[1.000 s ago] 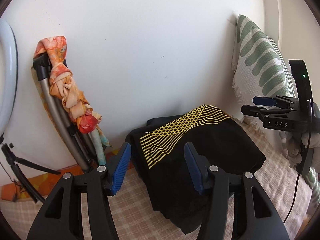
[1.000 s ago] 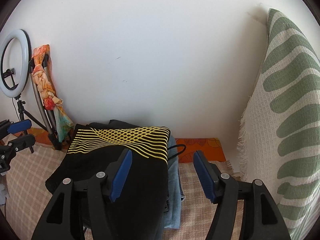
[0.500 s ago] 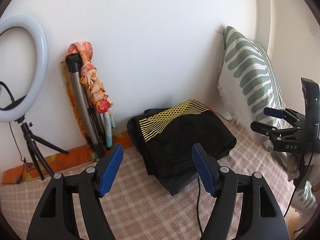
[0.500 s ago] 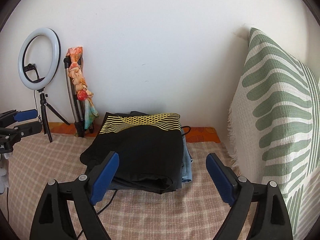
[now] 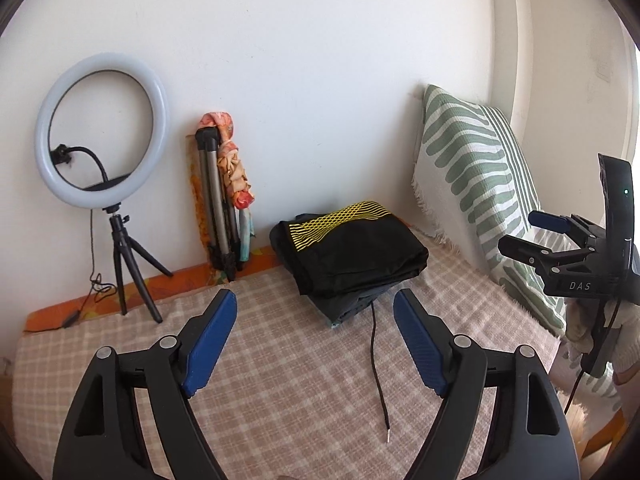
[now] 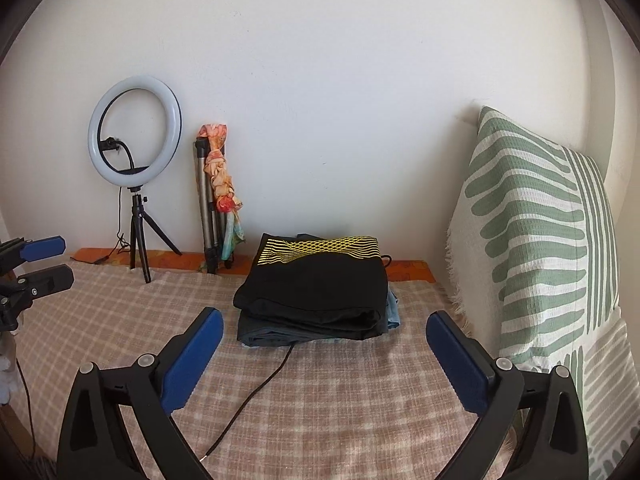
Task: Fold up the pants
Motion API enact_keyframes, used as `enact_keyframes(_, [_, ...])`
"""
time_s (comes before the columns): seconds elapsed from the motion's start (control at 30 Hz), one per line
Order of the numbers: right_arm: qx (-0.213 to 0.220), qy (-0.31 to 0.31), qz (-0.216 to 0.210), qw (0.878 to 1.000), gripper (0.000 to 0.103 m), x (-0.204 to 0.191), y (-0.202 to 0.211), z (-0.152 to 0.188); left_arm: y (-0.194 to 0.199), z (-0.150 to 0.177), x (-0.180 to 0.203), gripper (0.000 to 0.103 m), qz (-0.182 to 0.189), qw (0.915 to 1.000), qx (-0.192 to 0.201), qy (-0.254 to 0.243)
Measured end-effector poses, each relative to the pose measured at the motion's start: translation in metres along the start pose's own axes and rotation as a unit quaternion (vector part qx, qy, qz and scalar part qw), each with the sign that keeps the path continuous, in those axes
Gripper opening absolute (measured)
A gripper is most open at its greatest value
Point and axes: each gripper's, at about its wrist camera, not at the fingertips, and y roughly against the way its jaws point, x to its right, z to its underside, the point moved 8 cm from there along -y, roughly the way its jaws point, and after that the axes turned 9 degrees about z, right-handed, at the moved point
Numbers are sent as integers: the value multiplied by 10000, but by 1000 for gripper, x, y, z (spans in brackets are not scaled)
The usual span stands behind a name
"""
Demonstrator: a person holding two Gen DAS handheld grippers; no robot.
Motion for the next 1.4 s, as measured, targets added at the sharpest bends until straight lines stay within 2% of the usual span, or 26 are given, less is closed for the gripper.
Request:
enact_keyframes(0.13, [28, -209, -62, 9998, 103, -14, 36, 24, 30, 26, 5, 84, 46, 9997, 14, 229])
enact_keyframes(0.27, [65, -227, 112, 9997, 103, -24, 61, 47, 51, 53, 6, 85, -81, 9995, 62, 294])
enact_keyframes(0.43, [60, -398, 219, 9990, 103, -29, 86, 68, 72, 84, 7, 85, -451, 9988, 70, 197])
enact_keyframes(0.57, [42, -745, 224, 9970, 103, -27, 101, 82, 85, 97, 15, 85, -560, 9981, 184, 186])
enact_keyframes(0.7, [29, -880, 292, 9957, 103, -26, 109, 91, 96, 102, 21, 85, -1057, 9939, 314, -51])
enact_keyframes(0.87, [11, -905, 402, 9951, 103, -24, 111, 98, 105, 107, 34, 85, -1078, 9932, 427, -61])
enact_keyframes(1.4, [31, -988, 567, 9935, 103, -13, 115, 103, 96, 115, 54, 85, -753, 9967, 294, -1])
